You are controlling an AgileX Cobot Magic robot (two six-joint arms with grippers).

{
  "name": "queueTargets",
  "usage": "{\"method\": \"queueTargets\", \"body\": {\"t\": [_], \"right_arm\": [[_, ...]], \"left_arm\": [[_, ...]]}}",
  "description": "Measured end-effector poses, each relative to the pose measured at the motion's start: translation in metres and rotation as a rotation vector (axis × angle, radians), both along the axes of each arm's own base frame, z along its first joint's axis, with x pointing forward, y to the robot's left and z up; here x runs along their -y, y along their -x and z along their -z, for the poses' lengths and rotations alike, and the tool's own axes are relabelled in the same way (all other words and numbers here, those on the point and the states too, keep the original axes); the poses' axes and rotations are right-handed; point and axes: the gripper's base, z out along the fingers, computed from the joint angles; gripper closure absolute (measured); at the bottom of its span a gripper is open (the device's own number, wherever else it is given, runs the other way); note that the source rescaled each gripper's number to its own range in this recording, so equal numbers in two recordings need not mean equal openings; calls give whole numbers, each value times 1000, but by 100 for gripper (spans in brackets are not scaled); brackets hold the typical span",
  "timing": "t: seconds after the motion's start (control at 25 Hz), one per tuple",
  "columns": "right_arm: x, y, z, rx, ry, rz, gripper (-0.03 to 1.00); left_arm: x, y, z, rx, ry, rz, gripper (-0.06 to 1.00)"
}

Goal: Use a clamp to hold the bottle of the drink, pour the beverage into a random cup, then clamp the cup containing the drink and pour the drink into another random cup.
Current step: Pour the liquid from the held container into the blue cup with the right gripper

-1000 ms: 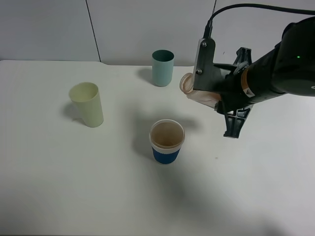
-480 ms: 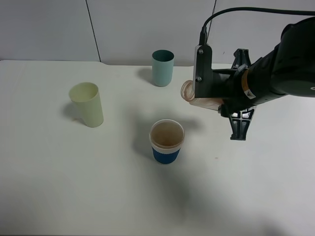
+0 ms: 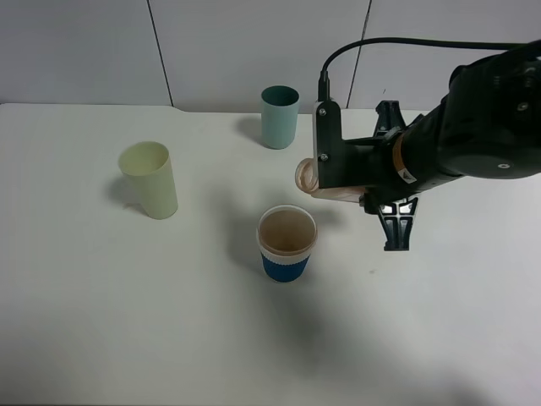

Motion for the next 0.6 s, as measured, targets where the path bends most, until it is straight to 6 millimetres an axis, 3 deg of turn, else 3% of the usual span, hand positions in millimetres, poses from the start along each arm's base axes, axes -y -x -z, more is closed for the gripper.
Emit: {"method": "queueTargets", "body": {"t": [0.6], "right_arm": [[-15,11,5,0,46,-86,95]], "left_arm": [[0,0,0,0,0,0,5]]}}
